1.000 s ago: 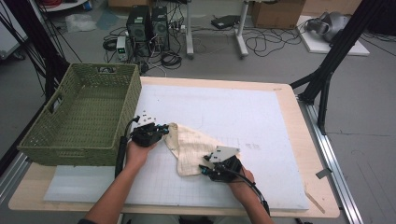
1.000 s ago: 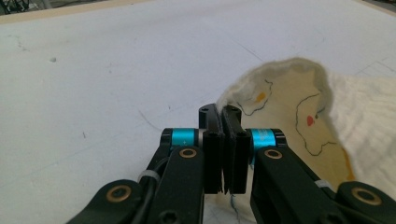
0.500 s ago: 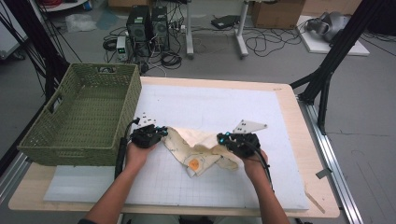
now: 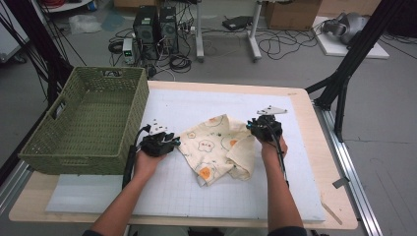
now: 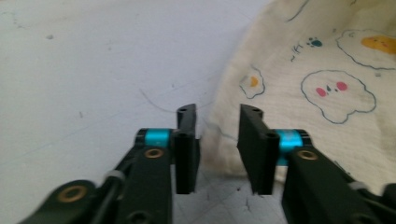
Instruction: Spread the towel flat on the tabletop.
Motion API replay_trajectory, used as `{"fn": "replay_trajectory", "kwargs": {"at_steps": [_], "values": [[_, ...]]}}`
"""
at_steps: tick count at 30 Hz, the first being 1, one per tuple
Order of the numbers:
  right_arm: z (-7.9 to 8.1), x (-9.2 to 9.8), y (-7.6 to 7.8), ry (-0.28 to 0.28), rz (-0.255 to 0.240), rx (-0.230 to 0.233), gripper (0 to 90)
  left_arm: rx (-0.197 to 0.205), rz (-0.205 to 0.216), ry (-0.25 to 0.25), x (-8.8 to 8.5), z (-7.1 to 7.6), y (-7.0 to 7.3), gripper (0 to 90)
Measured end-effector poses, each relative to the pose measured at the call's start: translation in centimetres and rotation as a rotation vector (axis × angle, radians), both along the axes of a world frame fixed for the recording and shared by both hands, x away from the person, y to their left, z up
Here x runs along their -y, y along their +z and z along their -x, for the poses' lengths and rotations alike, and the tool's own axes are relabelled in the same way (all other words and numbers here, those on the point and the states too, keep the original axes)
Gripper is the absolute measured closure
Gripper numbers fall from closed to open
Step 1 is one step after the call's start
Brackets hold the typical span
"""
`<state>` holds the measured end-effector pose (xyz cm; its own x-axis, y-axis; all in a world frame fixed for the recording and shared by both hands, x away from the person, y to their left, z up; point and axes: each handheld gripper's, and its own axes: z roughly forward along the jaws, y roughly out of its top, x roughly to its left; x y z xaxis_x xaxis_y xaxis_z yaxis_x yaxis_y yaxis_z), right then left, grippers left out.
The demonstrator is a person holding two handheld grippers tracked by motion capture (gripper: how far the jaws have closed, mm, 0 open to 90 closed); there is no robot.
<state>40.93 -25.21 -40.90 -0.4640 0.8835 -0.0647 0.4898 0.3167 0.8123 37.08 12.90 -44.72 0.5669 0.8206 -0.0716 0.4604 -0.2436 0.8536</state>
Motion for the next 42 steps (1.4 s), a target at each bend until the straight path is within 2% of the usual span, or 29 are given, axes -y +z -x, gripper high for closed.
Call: {"fn": "replay_trajectory", "kwargs": {"at_steps": [2,3,4,5,6,7,8,9,10,11,12,13,15,17,18,19,20,21,22,23,24,25,26,27,28,29,35,38,42], "values": [[0.9,0.6,0.8,-0.002,-0.005,0.036,67.3,0.012,0.011,0.015,-0.2,0.1,0.2,57.1],[1.7,1.1,1.3,0.016,-0.042,0.051,62.2,0.021,0.015,0.017,-0.4,0.1,0.3,55.0],[1.7,1.1,1.3,0.016,-0.042,0.051,62.2,0.028,0.015,0.021,-0.4,0.2,0.5,55.0],[2.2,1.2,1.6,0.036,-0.056,0.051,62.0,0.033,0.019,0.021,-0.4,0.2,0.5,53.8],[3.6,0.6,1.7,0.093,-0.060,0.066,56.7,0.033,0.017,0.014,-0.4,0.2,0.5,53.3],[3.6,0.6,1.7,0.093,-0.060,0.066,56.7,0.031,0.016,0.011,-0.4,0.2,0.5,53.3],[4.6,-0.3,1.3,0.154,-0.063,0.042,53.7,0.028,0.014,0.007,-0.3,0.1,0.4,52.4],[5.2,-0.9,0.9,0.180,-0.049,0.036,50.0,0.018,0.007,-0.001,0.0,0.0,0.1,51.8],[5.2,-0.9,0.9,0.180,-0.049,0.036,50.0,0.018,0.007,-0.001,0.0,0.0,0.1,51.3],[6.2,-2.1,-0.2,0.223,-0.069,0.005,42.7,0.007,-0.004,-0.003,0.3,0.0,-0.1,49.9],[6.2,-2.1,-0.2,0.223,-0.069,0.005,42.7,0.007,-0.004,-0.003,0.3,0.0,-0.1,47.4],[7.2,-3.0,-1.6,0.235,-0.077,-0.018,41.3,-0.004,-0.016,-0.005,0.5,-0.1,-0.2,45.8],[8.0,-3.7,-2.9,0.255,-0.054,-0.040,41.2,-0.011,-0.027,-0.009,0.7,-0.1,-0.2,45.3],[8.2,-4.0,-3.4,0.258,-0.041,-0.055,41.6,-0.016,-0.035,0.000,0.8,-0.2,-0.3,45.1],[8.3,-4.2,-3.8,0.267,-0.017,-0.063,43.1,-0.023,-0.046,0.000,0.8,-0.3,-0.3,45.1],[8.5,-4.5,-4.2,0.275,0.018,-0.065,48.8,-0.035,-0.051,-0.006,1.0,-0.4,-0.3,45.5],[8.6,-4.5,-4.1,0.281,0.015,-0.071,55.6,-0.051,-0.069,-0.017,1.2,-0.5,-0.4,46.4],[8.6,-4.5,-4.1,0.281,0.015,-0.071,55.6,-0.069,-0.095,-0.024,1.4,-0.7,-0.5,46.4],[8.7,-4.4,-4.0,0.316,0.012,-0.085,72.6,-0.066,-0.107,-0.023,1.5,-0.7,-0.4,46.6],[8.8,-4.3,-3.9,0.323,0.015,-0.083,80.0,-0.070,-0.105,-0.020,1.6,-0.8,-0.4,47.2],[8.8,-4.3,-3.9,0.323,0.015,-0.083,80.0,-0.070,-0.105,-0.020,1.6,-0.8,-0.4,49.1],[9.1,-3.9,-3.6,0.318,0.036,-0.071,86.6,-0.065,-0.107,-0.021,1.5,-0.8,-0.4,56.5],[9.1,-3.9,-3.6,0.318,0.036,-0.071,86.6,-0.061,-0.102,-0.037,1.5,-0.8,-0.4,56.5],[9.3,-2.6,-3.1,0.278,0.037,-0.042,88.3,-0.064,-0.095,-0.067,1.5,-0.7,-0.4,79.2],[9.3,-2.0,-3.0,0.258,0.034,-0.033,89.3,-0.065,-0.093,-0.081,1.6,-0.6,-0.3,84.6],[9.2,-1.2,-2.8,0.221,0.036,-0.029,89.4,-0.051,-0.124,-0.088,1.8,-0.4,-0.2,85.5],[8.2,3.6,-2.5,0.018,0.020,0.001,89.3,-0.067,-0.118,-0.088,1.1,0.3,0.2,85.8],[8.0,4.8,-2.4,-0.034,0.009,0.022,89.3,-0.065,-0.115,-0.096,0.6,0.9,0.4,85.8],[8.0,5.5,-2.1,-0.066,0.010,0.035,89.3,-0.073,-0.118,-0.099,0.0,1.5,0.5,85.8]]}}
